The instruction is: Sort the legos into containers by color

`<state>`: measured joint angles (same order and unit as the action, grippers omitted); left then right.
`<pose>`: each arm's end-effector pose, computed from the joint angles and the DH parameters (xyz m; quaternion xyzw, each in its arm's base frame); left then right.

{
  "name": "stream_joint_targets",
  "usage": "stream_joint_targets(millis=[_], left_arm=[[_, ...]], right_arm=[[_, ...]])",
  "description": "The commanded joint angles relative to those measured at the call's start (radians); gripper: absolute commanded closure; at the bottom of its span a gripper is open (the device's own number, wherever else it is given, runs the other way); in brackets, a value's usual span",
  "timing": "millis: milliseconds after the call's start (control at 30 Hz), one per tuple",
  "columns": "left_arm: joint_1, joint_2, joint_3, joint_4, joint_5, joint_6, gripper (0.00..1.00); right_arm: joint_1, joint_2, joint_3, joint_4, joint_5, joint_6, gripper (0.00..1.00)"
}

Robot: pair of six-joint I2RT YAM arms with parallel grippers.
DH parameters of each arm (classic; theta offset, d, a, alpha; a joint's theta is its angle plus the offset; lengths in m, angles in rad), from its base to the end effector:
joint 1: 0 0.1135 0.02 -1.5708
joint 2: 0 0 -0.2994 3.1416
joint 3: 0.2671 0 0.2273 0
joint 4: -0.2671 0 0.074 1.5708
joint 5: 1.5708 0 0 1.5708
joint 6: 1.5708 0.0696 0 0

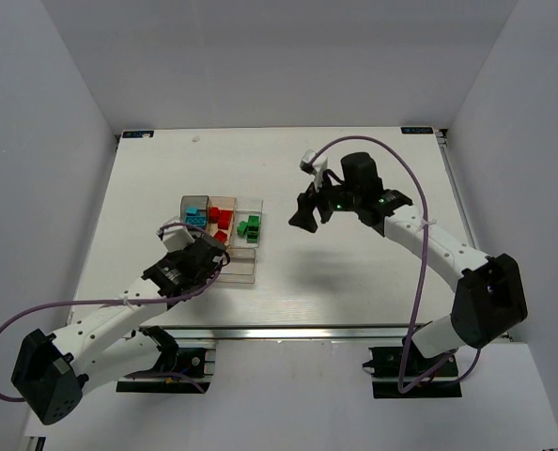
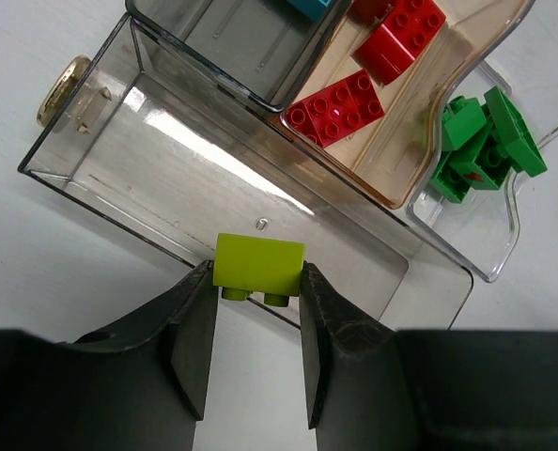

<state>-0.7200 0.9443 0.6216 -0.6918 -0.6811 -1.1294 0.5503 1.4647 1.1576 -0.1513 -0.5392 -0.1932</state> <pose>0.1334 -0.0587 0.2346 -0.2740 0.8688 -0.0133 0.4123 0.2671 0.2058 0.3430 -0.4284 0.7116 0.3130 0.4606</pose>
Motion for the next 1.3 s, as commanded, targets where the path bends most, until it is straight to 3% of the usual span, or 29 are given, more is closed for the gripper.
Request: stream_joint_targets(millis=[0, 133, 167, 267, 433, 567, 733, 867, 967, 1067, 1267], left_arm=[[0.023, 0.01, -0.007, 0.063, -0.014, 0.006, 0.89], [0.043, 0.028, -0.006, 0.078, -0.001, 0.016, 0.79], [0.044, 0.034, -0.006, 0.08, 0.003, 0.017, 0.69], [0.053, 0.056, -0.006, 0.092, 0.015, 0.022, 0.46], [0.062, 0.056, 0.004, 0.095, 0.035, 0.033, 0.31], [0.062, 0.024, 0.021, 0.077, 0.04, 0.037, 0.19], [0.062, -0.044, 0.07, 0.035, 0.055, 0.042, 0.19], [0.062, -0.146, 0.073, 0.061, 0.116, 0.086, 0.33], [0.053, -0.251, 0.053, 0.083, 0.167, 0.103, 0.36], [0.053, -0.343, 0.037, 0.08, 0.225, 0.106, 0.31], [0.044, -0.435, -0.002, 0.078, 0.313, 0.105, 0.21]], right_arm=[[-0.013, -0.018, -0.062, 0.006, 0.007, -0.018, 0.2], [-0.029, -0.037, -0.102, 0.013, 0.028, -0.018, 0.15], [-0.027, -0.037, -0.107, 0.021, 0.039, -0.022, 0.11], [-0.039, -0.021, -0.105, 0.021, 0.08, -0.008, 0.11], [-0.064, 0.068, -0.047, -0.031, 0.143, 0.054, 0.11], [-0.073, 0.141, 0.016, -0.059, 0.165, 0.115, 0.17], [-0.073, 0.227, 0.091, -0.092, 0.243, 0.228, 0.34], [-0.073, 0.354, 0.184, -0.145, 0.303, 0.261, 0.45], [-0.063, 0.423, 0.235, -0.178, 0.341, 0.256, 0.44], [-0.061, 0.468, 0.269, -0.203, 0.372, 0.249, 0.34], [-0.064, 0.523, 0.278, -0.222, 0.364, 0.236, 0.26]])
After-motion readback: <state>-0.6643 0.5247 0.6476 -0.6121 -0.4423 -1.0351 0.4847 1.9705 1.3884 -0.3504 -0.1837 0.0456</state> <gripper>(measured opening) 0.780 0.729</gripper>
